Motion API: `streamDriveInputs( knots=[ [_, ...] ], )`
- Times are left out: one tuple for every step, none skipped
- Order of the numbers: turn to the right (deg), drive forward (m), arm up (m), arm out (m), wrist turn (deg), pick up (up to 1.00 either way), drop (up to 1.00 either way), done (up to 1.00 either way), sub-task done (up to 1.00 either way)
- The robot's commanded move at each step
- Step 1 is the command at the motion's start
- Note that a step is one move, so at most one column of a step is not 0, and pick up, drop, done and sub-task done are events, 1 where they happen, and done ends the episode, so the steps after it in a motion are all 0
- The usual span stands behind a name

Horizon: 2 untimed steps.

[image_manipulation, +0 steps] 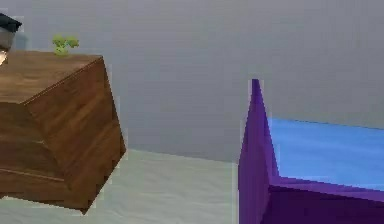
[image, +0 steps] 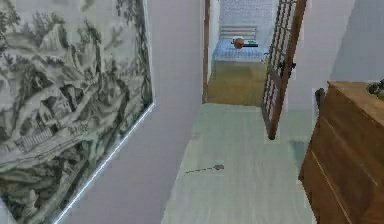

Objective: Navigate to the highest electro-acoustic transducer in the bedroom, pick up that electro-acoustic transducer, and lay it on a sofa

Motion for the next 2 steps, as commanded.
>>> streamDriveInputs(
  knots=[
    [33.0, 0.0, 0.0, 0.0, 0.0, 0.0, 0.0, 0.0, 0.0],
    [0.0, 0.65, 0.0, 0.0, 0.0, 0.0, 0.0, 0.0, 0.0]
  ],
)
